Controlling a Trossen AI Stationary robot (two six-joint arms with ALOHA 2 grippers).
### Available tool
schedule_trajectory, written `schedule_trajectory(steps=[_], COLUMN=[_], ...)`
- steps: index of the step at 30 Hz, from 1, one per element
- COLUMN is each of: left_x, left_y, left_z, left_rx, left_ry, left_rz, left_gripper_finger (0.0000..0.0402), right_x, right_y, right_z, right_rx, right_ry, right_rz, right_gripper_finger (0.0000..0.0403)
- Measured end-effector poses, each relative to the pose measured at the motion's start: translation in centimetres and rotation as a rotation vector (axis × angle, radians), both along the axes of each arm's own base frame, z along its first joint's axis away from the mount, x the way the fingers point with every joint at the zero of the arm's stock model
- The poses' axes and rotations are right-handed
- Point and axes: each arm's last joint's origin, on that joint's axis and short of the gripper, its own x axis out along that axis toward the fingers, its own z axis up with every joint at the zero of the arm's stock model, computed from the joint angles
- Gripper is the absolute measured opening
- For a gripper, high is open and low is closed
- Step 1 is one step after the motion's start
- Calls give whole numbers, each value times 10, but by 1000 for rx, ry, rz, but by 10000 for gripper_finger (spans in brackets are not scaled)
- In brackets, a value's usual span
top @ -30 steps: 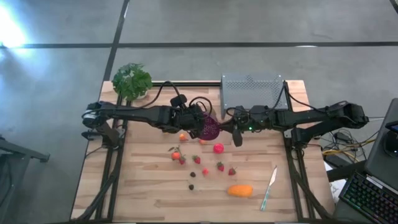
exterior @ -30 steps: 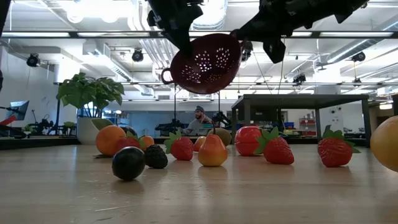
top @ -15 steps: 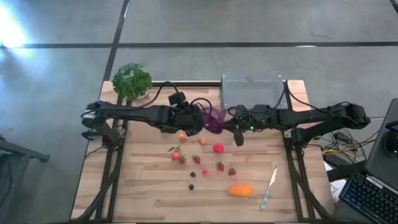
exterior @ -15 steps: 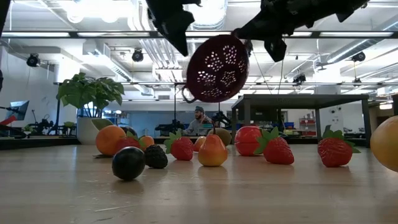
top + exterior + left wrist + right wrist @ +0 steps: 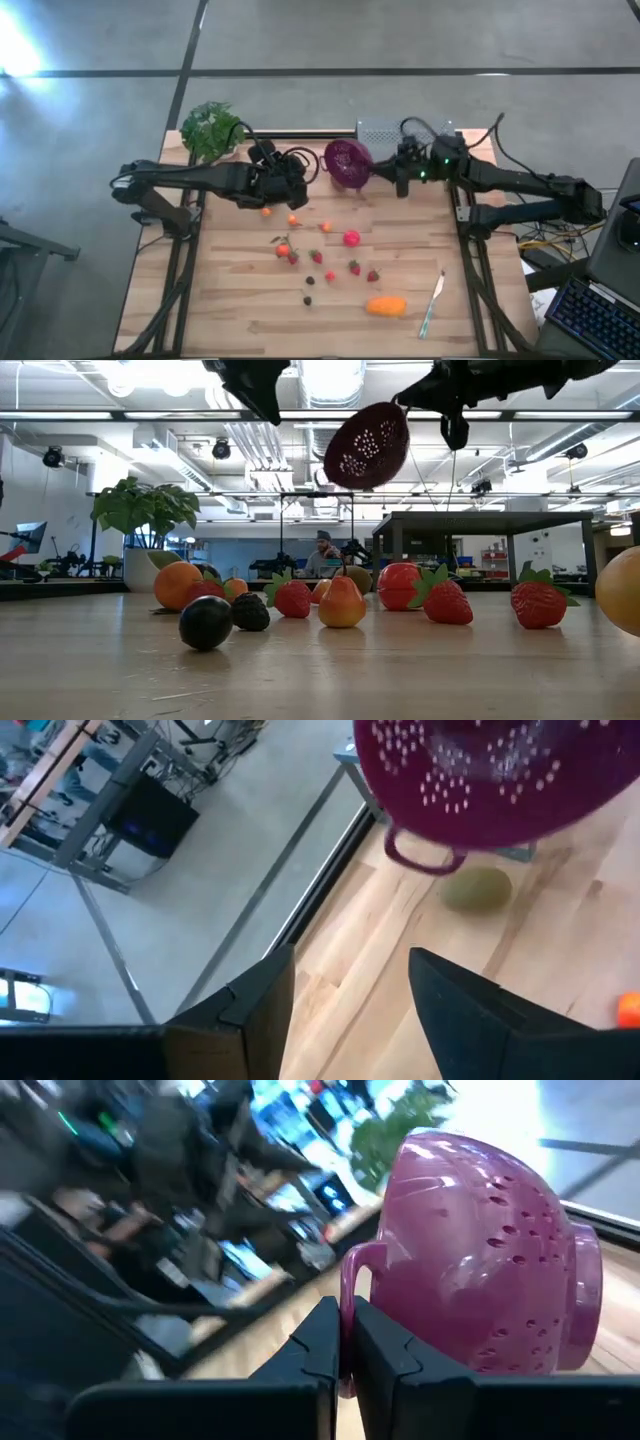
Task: Pick & Place Fruit
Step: Put the violet strainer bowl on the shelf
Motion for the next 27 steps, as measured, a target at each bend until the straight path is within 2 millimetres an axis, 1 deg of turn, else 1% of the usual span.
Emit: schedule_trajectory(steps=[3,5,10,15,19,24,27], left_x=[-5,-9,-20,-28,-31,-30,-28], left_y=[0,1,-2,-3,-3,-5,-5], left_z=[-4,-5,-9,-13,-14,-14,-12], left_rx=[2,1,-9,-39,-56,-61,-59], left_ry=[-34,-64,-152,-248,-314,-365,-381], left_rz=[13,12,-1,-50,-110,-175,-196], left_gripper_finger=[202,202,202,202,201,200,200], right_x=[-5,-9,-22,-41,-57,-76,-82], right_y=[-14,-24,-45,-63,-70,-71,-70], right_z=[2,1,-13,-26,-39,-50,-61], right_rx=[36,58,104,168,229,257,304], right_ry=[-68,-83,-66,-165,-277,-425,-431], right_rz=[22,23,-55,-95,-95,-110,-135], right_gripper_finger=[11,11,11,11,11,11,11])
